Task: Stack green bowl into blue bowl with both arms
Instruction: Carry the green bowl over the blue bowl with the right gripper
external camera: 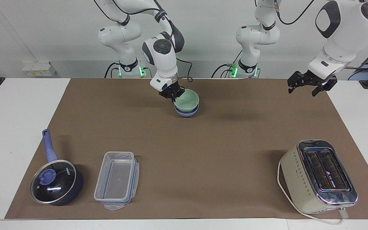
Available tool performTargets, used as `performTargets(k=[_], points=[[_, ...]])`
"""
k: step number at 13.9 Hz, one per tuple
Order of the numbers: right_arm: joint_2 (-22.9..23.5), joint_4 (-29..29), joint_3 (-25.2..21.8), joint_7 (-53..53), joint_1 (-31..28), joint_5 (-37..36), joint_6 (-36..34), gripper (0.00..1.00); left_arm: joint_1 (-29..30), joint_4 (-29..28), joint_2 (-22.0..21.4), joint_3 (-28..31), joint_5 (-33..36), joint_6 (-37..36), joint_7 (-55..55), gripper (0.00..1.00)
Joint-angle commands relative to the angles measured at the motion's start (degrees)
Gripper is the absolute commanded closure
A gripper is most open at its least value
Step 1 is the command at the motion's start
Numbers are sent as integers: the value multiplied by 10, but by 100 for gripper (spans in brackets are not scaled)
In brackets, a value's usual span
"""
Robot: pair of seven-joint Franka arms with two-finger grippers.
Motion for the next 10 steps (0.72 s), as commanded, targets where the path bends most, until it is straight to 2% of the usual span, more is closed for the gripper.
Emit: performTargets(k=[1,2,3,5,6,7,9,10], points=[[-2,-13,0,-27,-5,28,24,100,5,12,5,-5,11,-11,-6,0],[-2,-13,0,-27,-5,29,25,100,4,12,5,-5,11,-11,-6,0],[-2,-13,-1,-27,-5,29,24,96,5,12,5,-5,11,-11,-7,0],[-1,-12,0,-25,-5,28,24,72,4,12,5,-5,11,-11,-6,0],[0,-9,-1,-24,-4,28,24,45,5,12,5,-5,11,-11,-7,0],[0,-6,-1,-22,-4,28,23,27,4,12,5,-5,11,-11,-7,0],[-8,9,-5,-16,-6,28,14,7,5,12,5,-5,11,-11,-6,0],[-16,16,-5,-16,-15,28,11,0,5,12,5,-5,11,-11,-6,0]])
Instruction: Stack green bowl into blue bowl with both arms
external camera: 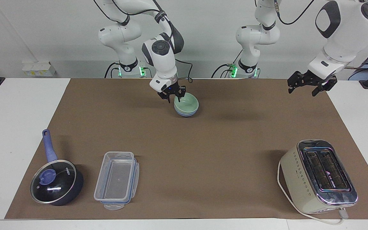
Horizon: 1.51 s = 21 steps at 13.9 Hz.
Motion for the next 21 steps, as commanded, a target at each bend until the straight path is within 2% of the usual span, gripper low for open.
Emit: performTargets(k=[1,4,7,10,13,17,19,21], points=[[-25,15,-3,-17,-27,14,-3,0,4,12,5,-5,11,-11,-6,0],[-64,29,-5,-45,-76,3,-50,0,5,12,5,-5,11,-11,-6,0],[-74,104,-5,-167,-178,2,-157,0,4,12,5,-5,11,-11,-6,0],[-67,186,-4,-202,-248,-24,-220,0,5,12,5,-5,11,-11,-6,0],[-50,258,-4,-194,-260,-85,-269,0,5,12,5,-5,11,-11,-6,0],[-10,385,-5,-155,-277,-97,-382,0,5,12,5,-5,11,-11,-6,0],[21,449,-5,-151,-278,-131,-438,0,5,12,5,-5,11,-11,-6,0],[42,498,-5,-151,-278,-137,-473,0,5,12,5,-5,11,-11,-6,0]])
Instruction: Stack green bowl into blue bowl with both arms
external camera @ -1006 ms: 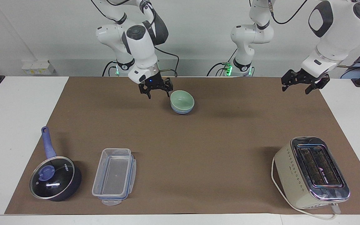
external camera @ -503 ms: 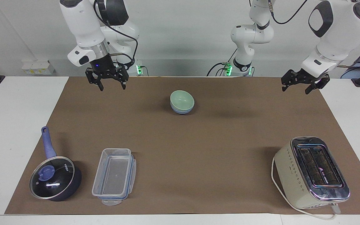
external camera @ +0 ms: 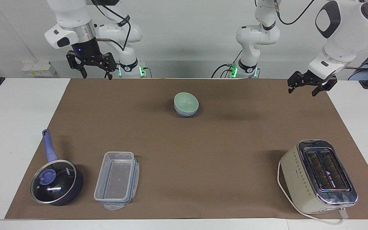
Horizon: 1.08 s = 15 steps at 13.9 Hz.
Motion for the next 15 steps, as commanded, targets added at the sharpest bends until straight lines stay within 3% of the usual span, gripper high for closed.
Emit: performTargets(k=[1,6,10,15], points=[[46,81,6,12,-8,-15,-47,0,5,12,5,-5,11,-11,-6,0],[38,72,5,20,-3,-2,-46,0,5,12,5,-5,11,-11,-6,0],[-15,-12,2,13,-5,1,-46,0,5,12,5,-5,11,-11,-7,0],[-10,-7,-1,15,-8,31,-37,0,5,12,5,-5,11,-11,-6,0]])
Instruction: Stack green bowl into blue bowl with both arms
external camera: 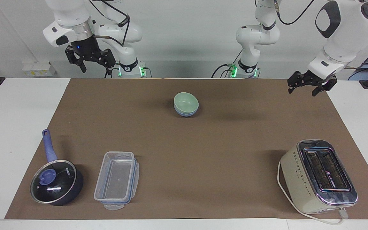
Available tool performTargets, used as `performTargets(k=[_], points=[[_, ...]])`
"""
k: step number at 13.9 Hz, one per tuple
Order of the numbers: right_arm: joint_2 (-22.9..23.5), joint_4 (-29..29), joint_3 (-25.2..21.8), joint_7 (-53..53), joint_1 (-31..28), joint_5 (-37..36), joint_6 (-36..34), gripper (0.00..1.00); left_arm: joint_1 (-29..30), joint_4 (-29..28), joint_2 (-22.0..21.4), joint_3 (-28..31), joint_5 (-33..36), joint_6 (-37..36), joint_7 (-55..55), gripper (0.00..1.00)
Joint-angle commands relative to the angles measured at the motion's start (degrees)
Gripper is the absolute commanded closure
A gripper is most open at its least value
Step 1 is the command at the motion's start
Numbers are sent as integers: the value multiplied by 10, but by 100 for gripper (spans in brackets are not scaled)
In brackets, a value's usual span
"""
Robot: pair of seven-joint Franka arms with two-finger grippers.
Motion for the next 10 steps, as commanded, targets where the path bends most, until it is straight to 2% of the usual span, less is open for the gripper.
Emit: performTargets(k=[1,10], points=[[-9,-15,-4,6,-10,18,12,0,5,12,5,-5,11,-11,-6,0],[0,-1,-8,9,-10,16,11,0,5,12,5,-5,11,-11,-6,0]])
